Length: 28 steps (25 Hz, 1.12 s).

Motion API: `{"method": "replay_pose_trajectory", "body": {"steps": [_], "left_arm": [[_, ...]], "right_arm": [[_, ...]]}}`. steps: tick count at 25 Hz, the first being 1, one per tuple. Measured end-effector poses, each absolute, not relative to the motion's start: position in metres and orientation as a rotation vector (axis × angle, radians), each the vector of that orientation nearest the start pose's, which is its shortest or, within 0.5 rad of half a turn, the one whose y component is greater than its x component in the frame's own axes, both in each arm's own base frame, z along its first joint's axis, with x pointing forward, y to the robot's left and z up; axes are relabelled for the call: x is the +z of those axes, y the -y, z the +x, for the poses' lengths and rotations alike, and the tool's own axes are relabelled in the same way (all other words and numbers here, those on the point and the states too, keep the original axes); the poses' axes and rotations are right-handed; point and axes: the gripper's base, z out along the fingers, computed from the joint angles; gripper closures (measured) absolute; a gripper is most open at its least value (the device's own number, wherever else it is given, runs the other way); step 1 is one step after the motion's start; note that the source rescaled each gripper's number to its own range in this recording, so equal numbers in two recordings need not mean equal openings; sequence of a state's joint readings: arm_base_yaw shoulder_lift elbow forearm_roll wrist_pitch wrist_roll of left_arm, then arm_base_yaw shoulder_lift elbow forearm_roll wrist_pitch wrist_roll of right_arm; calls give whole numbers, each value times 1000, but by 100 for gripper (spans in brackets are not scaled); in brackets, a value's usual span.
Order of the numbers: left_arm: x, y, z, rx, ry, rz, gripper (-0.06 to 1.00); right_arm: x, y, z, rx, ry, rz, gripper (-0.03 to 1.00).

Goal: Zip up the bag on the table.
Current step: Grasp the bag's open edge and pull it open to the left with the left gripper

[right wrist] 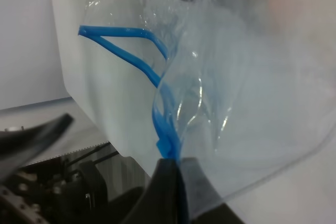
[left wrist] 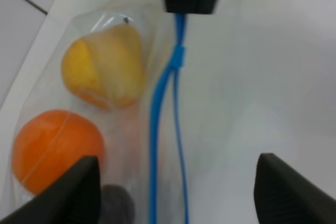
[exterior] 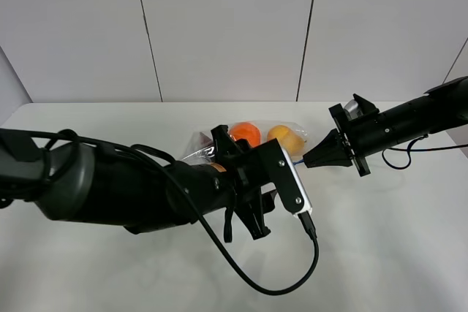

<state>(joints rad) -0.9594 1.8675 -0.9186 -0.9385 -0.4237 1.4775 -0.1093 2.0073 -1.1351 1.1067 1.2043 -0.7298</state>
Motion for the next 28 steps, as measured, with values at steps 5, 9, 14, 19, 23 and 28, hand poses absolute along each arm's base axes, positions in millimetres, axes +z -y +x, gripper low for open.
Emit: {"method": "replay_pose_trajectory", "body": {"steps": [5,9,14,19,23,28], "left_arm": [[153,297,241,130,-1630,1300,14],[168,308,249,100,-1597,1242,14],[169,319,254,84,-1578,1249,14],[152,325,258,120,-1548,1304,14],[138,327,263,176,-1524,1299,14],[133,335,269,185,-1513,1283,14]], "right_arm": [[151,-38,350,1475,-2733,58,97],[151,-38,350,1476,-2733,59,97],[151,-38,350,1476,-2734,62,97],[151,-38,350,1477,-2735,63,97],[151,-38,350,1477,-2735,63,97],[151,-38,350,1478,-2735,63,97]]}}
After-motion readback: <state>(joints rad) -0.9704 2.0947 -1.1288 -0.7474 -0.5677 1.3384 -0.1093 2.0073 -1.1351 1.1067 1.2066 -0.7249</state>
